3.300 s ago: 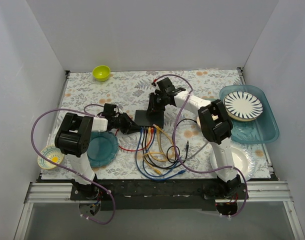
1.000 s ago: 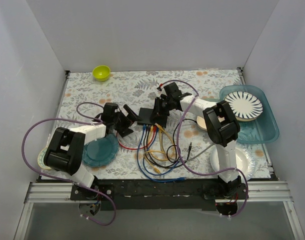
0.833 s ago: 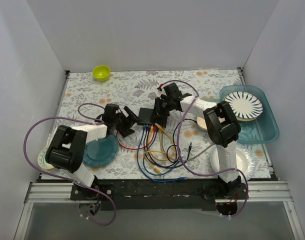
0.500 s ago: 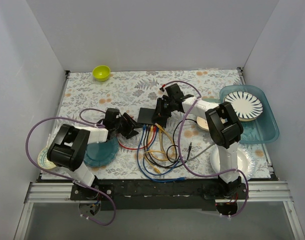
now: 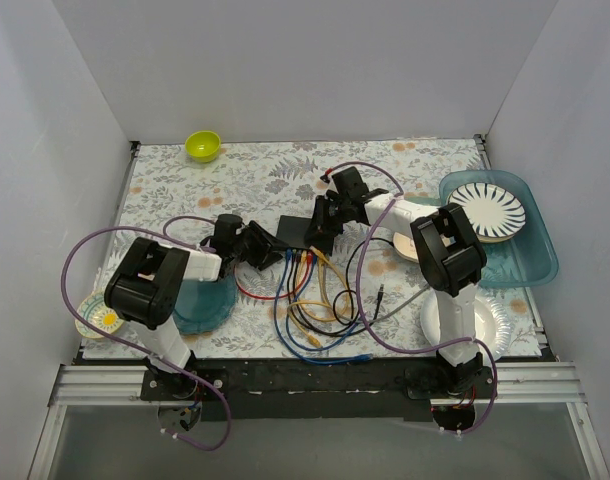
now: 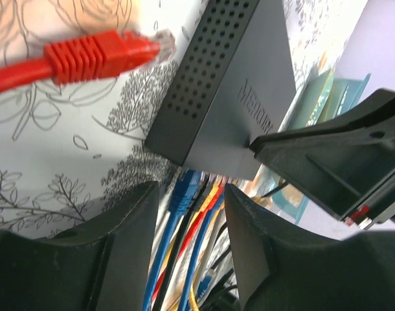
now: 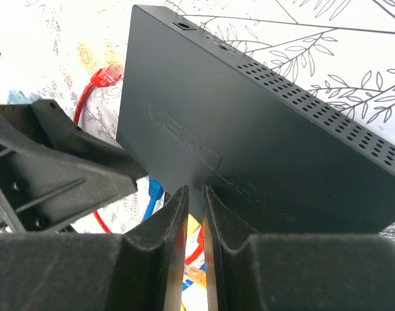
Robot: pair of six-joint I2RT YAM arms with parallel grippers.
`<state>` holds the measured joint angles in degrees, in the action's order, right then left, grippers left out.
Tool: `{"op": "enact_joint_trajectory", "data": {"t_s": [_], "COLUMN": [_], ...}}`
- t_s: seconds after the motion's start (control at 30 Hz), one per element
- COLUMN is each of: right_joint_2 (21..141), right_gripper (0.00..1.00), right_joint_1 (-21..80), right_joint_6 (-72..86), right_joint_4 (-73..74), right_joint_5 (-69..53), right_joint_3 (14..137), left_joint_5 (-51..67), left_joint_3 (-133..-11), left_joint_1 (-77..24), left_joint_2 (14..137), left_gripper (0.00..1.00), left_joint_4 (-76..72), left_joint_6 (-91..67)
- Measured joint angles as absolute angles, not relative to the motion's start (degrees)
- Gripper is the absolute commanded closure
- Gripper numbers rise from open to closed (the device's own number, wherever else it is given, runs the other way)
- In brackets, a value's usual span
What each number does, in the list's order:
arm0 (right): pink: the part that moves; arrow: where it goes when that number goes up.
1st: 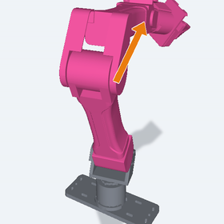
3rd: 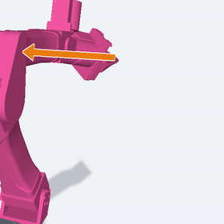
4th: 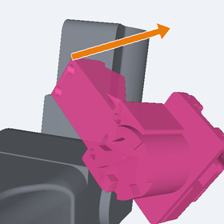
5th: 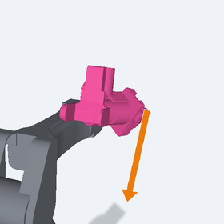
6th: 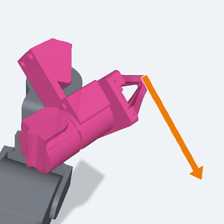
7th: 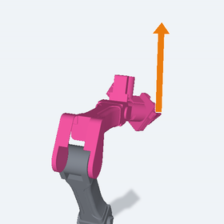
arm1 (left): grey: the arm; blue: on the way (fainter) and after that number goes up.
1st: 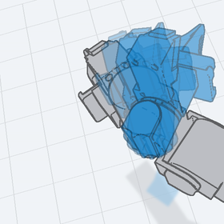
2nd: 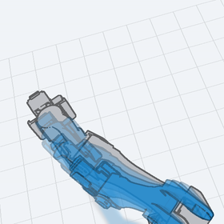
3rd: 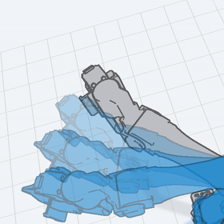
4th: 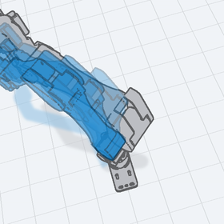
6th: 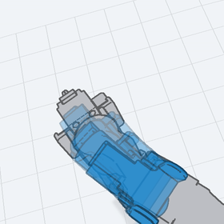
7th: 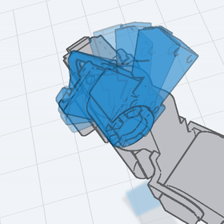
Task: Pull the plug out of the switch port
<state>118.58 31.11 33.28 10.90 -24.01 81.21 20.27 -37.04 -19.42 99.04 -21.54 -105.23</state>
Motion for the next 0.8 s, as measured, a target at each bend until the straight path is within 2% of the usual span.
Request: {"op": "enact_joint_trajectory", "data": {"t_s": [0.2,0.57,0.8], "right_joint_2": [118.9,119.5,119.5], "right_gripper": [0.78,0.79,0.79], "right_joint_1": [31.0,30.7,30.5], "right_joint_6": [33.5,33.5,33.5], "right_joint_4": [11.0,11.0,11.0], "right_joint_5": [-24.4,-24.6,-24.6], "right_joint_3": [81.6,82.2,82.2], "left_joint_5": [18.9,20.3,20.5], "left_joint_3": [-37.7,-38.1,-39.7], "left_joint_1": [-19.5,-19.6,-20.5], "left_joint_2": [100.9,102.1,102.2], "left_gripper": [0.63,0.61,0.64], "left_joint_4": [-23.6,-25.7,-23.1], "left_joint_6": [-106.3,-103.7,-100.3]}}
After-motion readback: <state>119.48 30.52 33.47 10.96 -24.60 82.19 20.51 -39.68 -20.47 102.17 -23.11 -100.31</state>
